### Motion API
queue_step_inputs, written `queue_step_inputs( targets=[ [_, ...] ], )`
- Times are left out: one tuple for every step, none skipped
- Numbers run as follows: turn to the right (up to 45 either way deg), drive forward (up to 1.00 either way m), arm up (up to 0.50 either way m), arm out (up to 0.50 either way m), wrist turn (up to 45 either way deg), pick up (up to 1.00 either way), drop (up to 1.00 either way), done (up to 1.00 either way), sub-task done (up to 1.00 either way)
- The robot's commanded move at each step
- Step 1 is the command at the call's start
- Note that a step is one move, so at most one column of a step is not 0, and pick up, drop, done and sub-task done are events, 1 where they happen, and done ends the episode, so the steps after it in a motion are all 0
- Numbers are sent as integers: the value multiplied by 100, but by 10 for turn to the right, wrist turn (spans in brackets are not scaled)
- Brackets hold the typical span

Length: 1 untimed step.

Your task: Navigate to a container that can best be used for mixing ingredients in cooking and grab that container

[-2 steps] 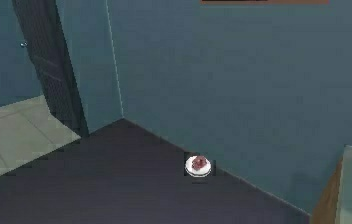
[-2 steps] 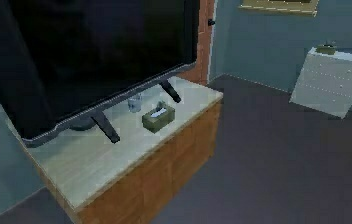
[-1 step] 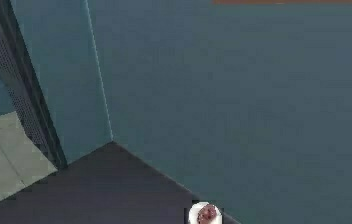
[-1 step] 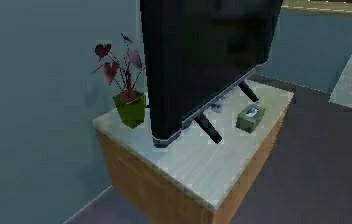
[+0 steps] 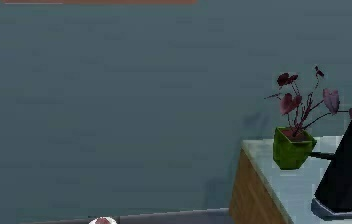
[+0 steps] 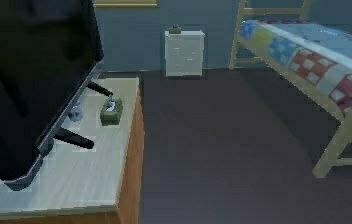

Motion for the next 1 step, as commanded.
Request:
queue_step_inputs(
  targets=[
    [90,0,0,0,0,0,0,0,0]
  ],
)
